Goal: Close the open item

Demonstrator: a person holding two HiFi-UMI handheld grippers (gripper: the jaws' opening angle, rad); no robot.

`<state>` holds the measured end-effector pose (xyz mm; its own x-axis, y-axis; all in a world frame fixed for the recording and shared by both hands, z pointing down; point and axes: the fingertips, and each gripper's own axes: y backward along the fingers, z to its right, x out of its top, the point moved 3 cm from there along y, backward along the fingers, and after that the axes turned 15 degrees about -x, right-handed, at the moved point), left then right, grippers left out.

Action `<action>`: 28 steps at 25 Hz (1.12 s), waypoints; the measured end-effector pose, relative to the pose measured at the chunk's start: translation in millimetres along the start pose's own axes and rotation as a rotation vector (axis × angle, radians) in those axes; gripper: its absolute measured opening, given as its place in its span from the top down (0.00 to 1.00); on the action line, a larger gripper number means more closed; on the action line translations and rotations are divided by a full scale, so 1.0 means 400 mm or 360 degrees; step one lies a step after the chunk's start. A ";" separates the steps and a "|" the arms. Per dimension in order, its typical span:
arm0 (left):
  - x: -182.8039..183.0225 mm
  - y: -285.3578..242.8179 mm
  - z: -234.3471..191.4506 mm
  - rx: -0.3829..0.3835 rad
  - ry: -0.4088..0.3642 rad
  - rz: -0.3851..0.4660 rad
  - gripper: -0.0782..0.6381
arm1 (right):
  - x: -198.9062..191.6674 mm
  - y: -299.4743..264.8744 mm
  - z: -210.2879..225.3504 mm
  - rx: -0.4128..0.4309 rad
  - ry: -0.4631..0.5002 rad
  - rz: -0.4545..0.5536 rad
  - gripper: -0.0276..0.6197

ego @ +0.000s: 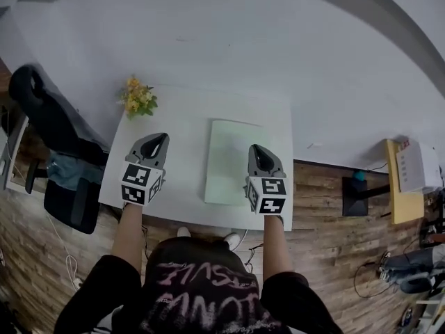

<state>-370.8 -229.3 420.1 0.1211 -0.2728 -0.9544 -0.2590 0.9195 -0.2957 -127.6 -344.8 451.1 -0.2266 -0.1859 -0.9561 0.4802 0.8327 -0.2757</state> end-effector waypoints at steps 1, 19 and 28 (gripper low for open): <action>0.008 0.012 -0.009 0.0020 0.0000 0.0014 0.87 | 0.010 -0.001 -0.008 0.0008 0.0008 0.0008 0.92; 0.072 0.113 -0.088 0.0239 0.0011 0.0169 0.87 | 0.103 -0.015 -0.049 0.0061 0.0033 0.0124 0.92; 0.092 0.114 -0.106 0.0268 0.0006 0.0184 0.87 | 0.136 -0.025 -0.057 0.0072 0.0073 0.0157 0.92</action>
<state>-418.8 -209.3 369.9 0.0959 -0.1634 -0.9819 -0.1068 0.9791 -0.1733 -164.1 -351.2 404.2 -0.2143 -0.0793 -0.9735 0.5396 0.8212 -0.1856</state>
